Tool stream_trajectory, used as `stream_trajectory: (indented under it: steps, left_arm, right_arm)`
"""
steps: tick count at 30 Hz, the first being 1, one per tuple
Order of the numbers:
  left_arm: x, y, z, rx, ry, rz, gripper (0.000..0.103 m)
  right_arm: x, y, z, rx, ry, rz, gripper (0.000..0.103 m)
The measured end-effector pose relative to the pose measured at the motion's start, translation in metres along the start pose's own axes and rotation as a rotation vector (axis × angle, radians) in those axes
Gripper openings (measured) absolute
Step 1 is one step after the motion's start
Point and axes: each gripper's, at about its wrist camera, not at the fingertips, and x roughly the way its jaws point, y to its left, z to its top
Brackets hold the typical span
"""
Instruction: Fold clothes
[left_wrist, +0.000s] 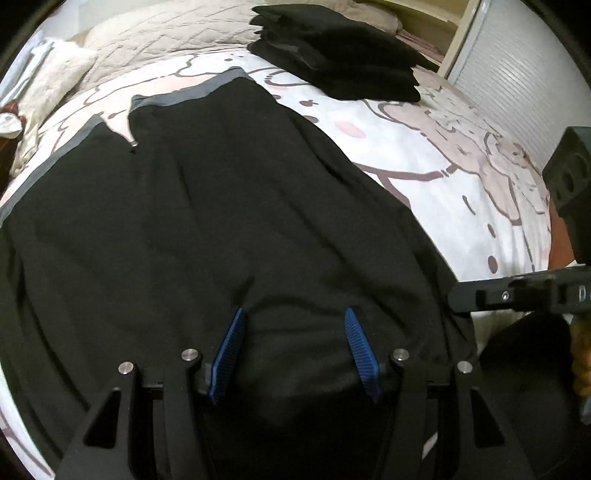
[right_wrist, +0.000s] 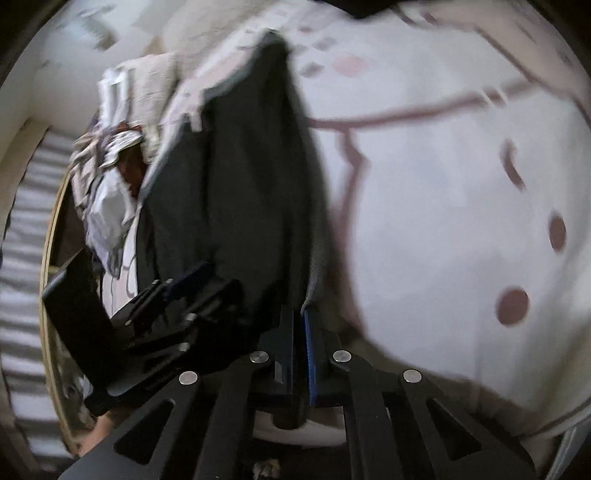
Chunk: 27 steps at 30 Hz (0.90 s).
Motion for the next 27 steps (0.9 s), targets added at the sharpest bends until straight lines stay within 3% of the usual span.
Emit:
stream_trajectory:
  steps: [6, 11, 18, 27]
  left_arm:
    - [-0.053, 0.036, 0.0, -0.102, -0.125, -0.005, 0.056]
    - [-0.067, 0.044, -0.008, -0.127, -0.153, -0.043, 0.056]
    - [-0.04, 0.022, -0.005, -0.036, -0.098, -0.062, 0.057]
    - [0.009, 0.032, 0.01, -0.042, 0.053, -0.1, 0.057]
  right_arm:
    - [0.027, 0.059, -0.008, -0.152, -0.015, 0.081, 0.005]
    - [0.074, 0.066, -0.014, -0.099, 0.069, 0.102, 0.005]
    - [0.086, 0.054, -0.016, -0.054, 0.071, 0.114, 0.004]
    - [0.066, 0.044, -0.027, 0.015, 0.013, 0.257, 0.005]
